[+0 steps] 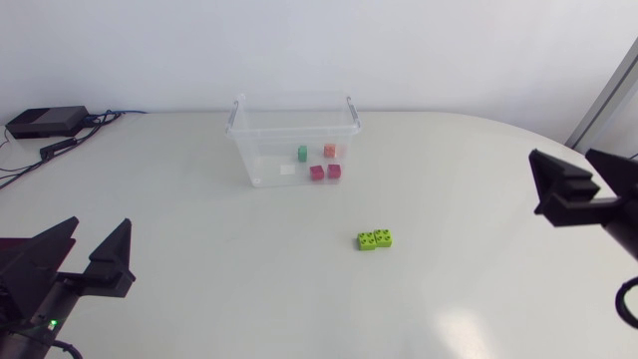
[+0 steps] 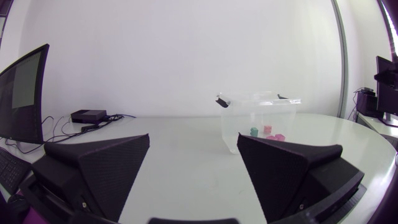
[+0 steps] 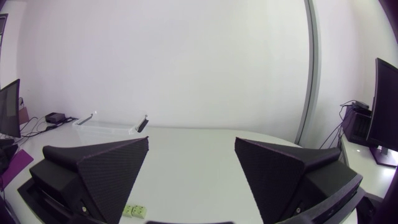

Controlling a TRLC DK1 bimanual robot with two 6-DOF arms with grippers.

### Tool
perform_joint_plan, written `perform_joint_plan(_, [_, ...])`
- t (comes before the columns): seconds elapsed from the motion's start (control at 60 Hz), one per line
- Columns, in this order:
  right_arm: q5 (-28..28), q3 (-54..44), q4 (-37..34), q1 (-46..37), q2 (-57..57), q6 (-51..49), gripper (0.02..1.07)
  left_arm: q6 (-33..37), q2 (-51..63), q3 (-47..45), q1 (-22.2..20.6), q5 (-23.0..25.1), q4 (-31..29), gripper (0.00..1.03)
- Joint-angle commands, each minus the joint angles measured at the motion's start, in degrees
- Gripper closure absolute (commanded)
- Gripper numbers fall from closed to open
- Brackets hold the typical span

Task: Place the duplo bricks in the container

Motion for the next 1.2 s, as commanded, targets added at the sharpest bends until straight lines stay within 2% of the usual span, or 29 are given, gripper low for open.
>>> perform_joint_plan(0.0, [-0.62, 5.32, -2.21, 0.92, 8.05, -0.51, 0.07, -0.6, -0.6, -1.02, -0.04, 0.25, -0.06, 0.04])
perform_joint_plan(0.183, [-4.14, 12.52, -6.7, 1.0, 23.08, 0.72, 0.07, -0.6, -0.6, -1.02, -0.04, 0.25, -0.15, 0.04])
perform_joint_plan(0.3, [-5.37, 17.01, -12.41, 0.92, 32.93, 0.89, 0.07, -0.6, -0.6, -1.02, -0.13, 0.25, -0.06, 0.04])
perform_joint_plan(0.4, [-12.57, 21.4, -18.91, -1.11, 43.03, 0.28, 0.07, -0.6, -0.6, -1.02, -0.04, 0.25, -0.06, 0.04])
perform_joint_plan(0.5, [-12.92, 23.42, -21.11, -1.54, 51.38, -3.76, 0.07, -0.6, -0.6, -1.02, -0.04, 0.25, -0.06, 0.04])
perform_joint_plan(0.6, [-13.01, 24.39, -22.16, -1.63, 56.66, -11.41, 0.07, -0.6, -0.6, -1.02, -0.04, 0.25, -0.06, 0.04])
perform_joint_plan(0.733, [-12.75, 29.14, -32.45, 0.83, 63.78, -30.57, 0.07, -0.6, -0.6, -1.02, -0.04, 0.25, -0.06, 0.04])
perform_joint_plan(0.8, [-12.4, 31.24, -34.56, 1.18, 67.03, -32.33, 0.07, -0.6, -0.6, -1.02, -0.04, 0.25, -0.06, 0.04])
perform_joint_plan(0.867, [-8.53, 31.86, -34.73, 3.38, 69.14, -36.81, 0.07, -0.6, -0.6, -1.02, -0.04, 0.25, -0.06, 0.04])
perform_joint_plan(0.983, [-5.98, 33.35, -35.61, 7.6, 72.13, -44.46, 0.07, -0.6, -0.6, -1.02, -0.04, 0.25, -0.06, 0.04])
perform_joint_plan(1.05, [-6.42, 36.08, -38.6, 9.44, 73.97, -48.85, 0.07, -0.6, -0.6, -1.02, -0.04, 0.25, -0.06, 0.04])
perform_joint_plan(1.183, [-6.51, 40.56, -39.21, 11.9, 76.61, -55.09, 0.07, -0.6, -0.6, -1.02, -0.04, 0.25, -0.06, 0.04])
